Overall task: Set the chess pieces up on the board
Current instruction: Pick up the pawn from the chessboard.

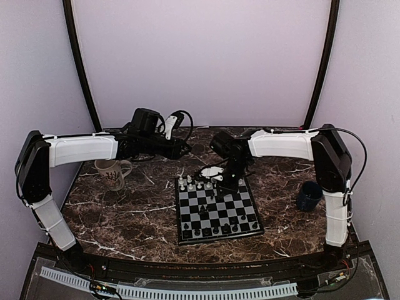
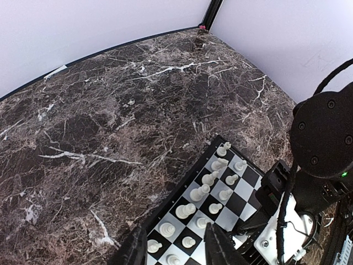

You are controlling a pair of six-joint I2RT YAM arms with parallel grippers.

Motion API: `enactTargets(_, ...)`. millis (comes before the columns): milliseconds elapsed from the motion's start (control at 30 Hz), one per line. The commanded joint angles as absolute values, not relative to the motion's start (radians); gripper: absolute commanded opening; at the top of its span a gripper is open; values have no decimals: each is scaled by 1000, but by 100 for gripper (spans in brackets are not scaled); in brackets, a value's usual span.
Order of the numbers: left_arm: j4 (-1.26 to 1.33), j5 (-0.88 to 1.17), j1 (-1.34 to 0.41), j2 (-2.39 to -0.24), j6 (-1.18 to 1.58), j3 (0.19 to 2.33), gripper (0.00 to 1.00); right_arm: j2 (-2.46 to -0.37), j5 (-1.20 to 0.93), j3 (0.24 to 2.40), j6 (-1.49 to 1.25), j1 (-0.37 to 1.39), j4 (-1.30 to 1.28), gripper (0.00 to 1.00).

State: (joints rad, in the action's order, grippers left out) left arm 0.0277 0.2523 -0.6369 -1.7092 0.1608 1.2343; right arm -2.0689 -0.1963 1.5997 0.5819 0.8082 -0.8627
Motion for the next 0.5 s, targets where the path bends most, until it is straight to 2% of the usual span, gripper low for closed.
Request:
enactTargets(0, 13, 264, -631, -1689, 148, 1241, 38, -2060, -236, 1621, 591, 813, -883, 4)
enactTargets(467, 13, 280, -631, -1696, 151, 1244, 38, -1927, -267, 1471, 699, 905, -970, 4)
